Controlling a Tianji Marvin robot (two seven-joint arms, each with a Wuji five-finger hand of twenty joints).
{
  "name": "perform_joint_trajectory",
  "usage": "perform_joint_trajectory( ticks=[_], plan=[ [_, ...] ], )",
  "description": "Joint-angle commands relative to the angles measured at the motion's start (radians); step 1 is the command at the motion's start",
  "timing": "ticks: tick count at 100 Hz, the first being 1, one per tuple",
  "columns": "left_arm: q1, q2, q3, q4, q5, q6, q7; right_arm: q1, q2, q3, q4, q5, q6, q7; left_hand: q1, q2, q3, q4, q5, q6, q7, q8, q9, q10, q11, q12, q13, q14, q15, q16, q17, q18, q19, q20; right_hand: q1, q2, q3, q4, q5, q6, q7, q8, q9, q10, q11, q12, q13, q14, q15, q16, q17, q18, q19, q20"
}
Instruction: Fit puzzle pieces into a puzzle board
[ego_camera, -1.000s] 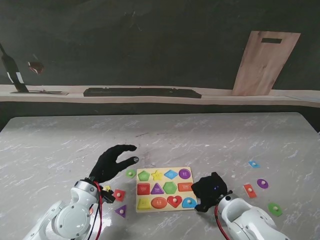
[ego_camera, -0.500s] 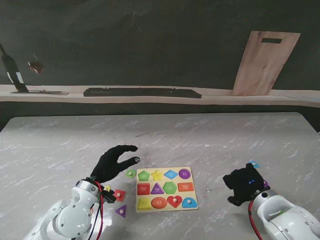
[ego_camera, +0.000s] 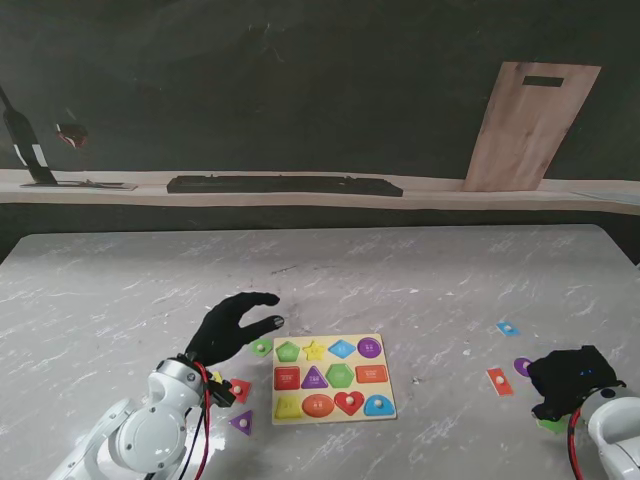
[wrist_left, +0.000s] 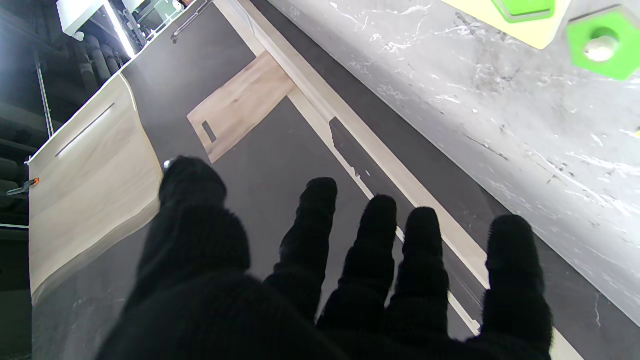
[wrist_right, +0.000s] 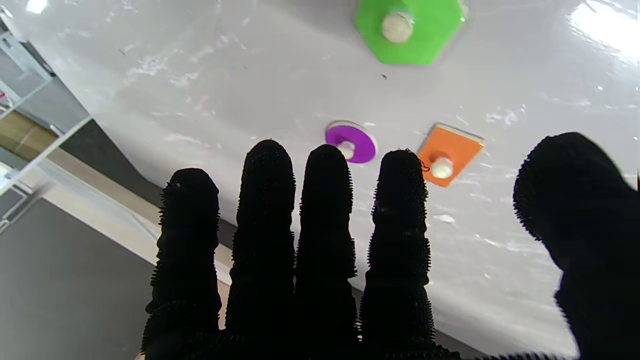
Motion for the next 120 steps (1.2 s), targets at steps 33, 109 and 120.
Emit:
perform_joint_trajectory(
  ticks=[33,109,120],
  plan=[
    [-0.002,0.001,0.003,0.001,-0.007,0.006,-0.006,0.075,0.014,-0.038,0.128,0.016,0.048,0.05,0.013,0.029,-0.009,0.031,0.006,-0.011,-0.016,-0.007,0.006,-0.006,-0.016,-0.009,0.011,0.006,-0.017,0.003,-0.002,-0.171,-0.009,-0.011,0.044,-0.046,0.04,0.028,0.025,0.015,0.009,0.0,-0.004,-0.025,0.01,0.018,0.008,-0.014,0.009,0.014,0.003,-0.013,-0.006,0.024],
    [-0.007,0.002,0.007,0.005,-0.01,0.011,-0.013,0.142,0.023,-0.096,0.26,0.021,0.107,-0.007,0.012,0.028,-0.009,0.031,0.006,-0.012,-0.015,-0.005,0.005,-0.006,-0.015,-0.009,0.009,0.004,-0.018,0.003,-0.002,-0.171,-0.009,-0.011,0.057,-0.041,0.061,0.032,0.038,0.009,0.022,-0.003,0.013,-0.029,0.017,0.019,0.021,-0.015,0.018,0.018,0.016,-0.012,-0.005,0.036],
    [-0.007,0.001,0.008,0.006,-0.01,0.011,-0.012,0.145,0.023,-0.1,0.261,0.023,0.108,-0.007,0.012,0.029,-0.009,0.031,0.007,-0.011,-0.015,-0.005,0.005,-0.007,-0.015,-0.009,0.01,0.006,-0.018,0.003,-0.002,-0.171,-0.009,-0.011,0.06,-0.038,0.063,0.033,0.046,0.005,0.025,-0.003,0.02,-0.031,0.019,0.019,0.026,-0.015,0.021,0.019,0.019,-0.011,-0.004,0.038]
  ],
)
